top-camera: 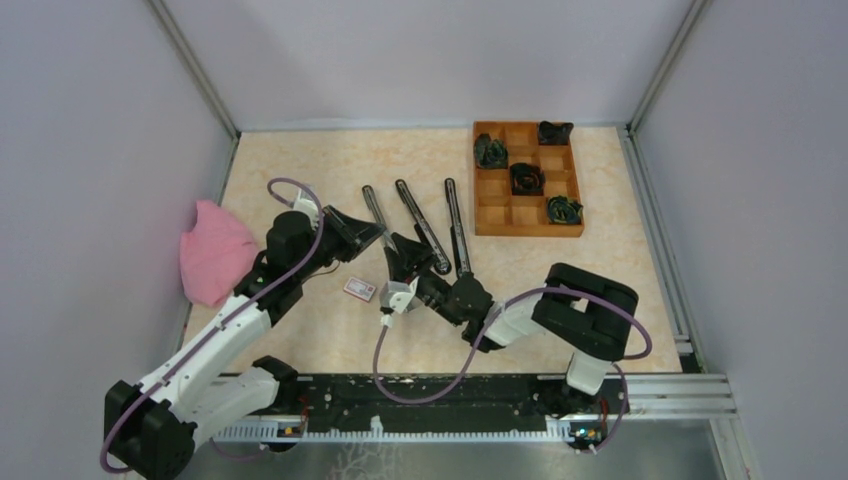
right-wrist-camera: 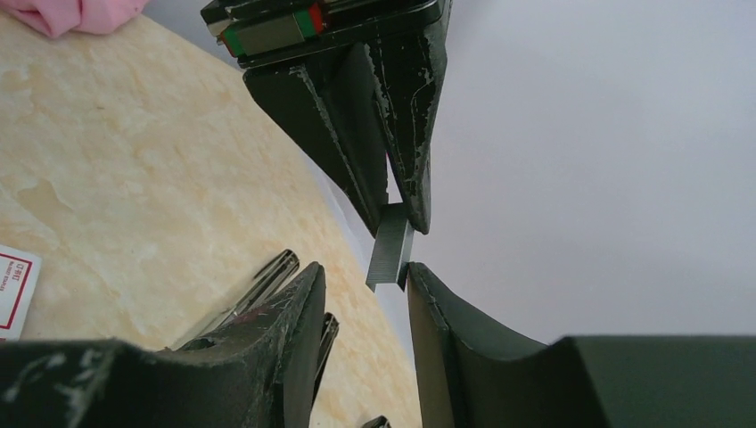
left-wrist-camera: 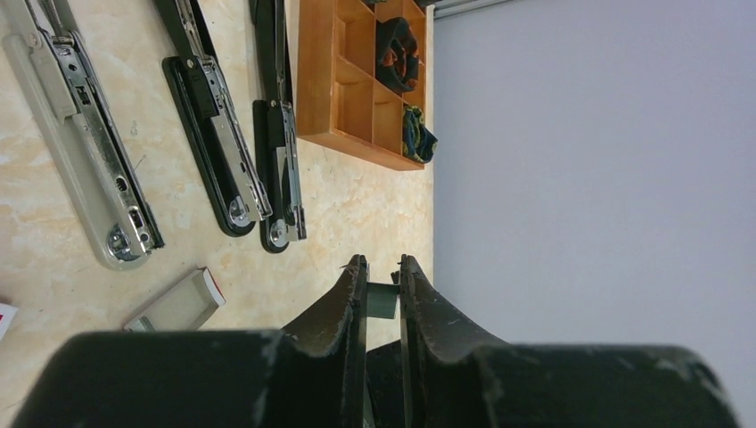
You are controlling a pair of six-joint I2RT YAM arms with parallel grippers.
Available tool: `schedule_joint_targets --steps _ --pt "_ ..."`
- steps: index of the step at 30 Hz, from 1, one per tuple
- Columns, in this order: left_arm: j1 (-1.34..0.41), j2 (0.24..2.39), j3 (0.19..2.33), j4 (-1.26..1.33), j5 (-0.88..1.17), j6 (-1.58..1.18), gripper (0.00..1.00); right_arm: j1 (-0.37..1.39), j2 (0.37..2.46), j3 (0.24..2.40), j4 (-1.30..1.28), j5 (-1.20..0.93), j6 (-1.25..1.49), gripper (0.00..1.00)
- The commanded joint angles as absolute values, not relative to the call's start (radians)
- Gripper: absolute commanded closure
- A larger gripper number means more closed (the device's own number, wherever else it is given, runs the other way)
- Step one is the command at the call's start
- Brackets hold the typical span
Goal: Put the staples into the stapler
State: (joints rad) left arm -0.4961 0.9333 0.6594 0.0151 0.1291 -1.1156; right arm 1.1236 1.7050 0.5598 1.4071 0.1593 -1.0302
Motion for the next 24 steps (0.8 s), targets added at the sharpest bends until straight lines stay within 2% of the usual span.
schedule_joint_targets --steps 1,8,20,24 --pt "-0.503 0.936 0.681 0.027 0.123 -1.129 0.81 1.132 1.734 0.612 1.471 0.191 -1.044 0.61" --pt "-0.506 0.941 0.677 0.028 0.128 -1.134 0.81 1.134 1.763 0.618 1.504 0.212 -1.06 0.67" --pt "-0.508 0.957 0.669 0.026 0.125 -1.138 0.78 1.149 1.756 0.605 1.52 0.244 -1.038 0.95" --pt "-0.508 0.949 0.667 0.025 0.116 -1.131 0.74 1.149 1.716 0.589 1.473 0.266 -0.967 1.0"
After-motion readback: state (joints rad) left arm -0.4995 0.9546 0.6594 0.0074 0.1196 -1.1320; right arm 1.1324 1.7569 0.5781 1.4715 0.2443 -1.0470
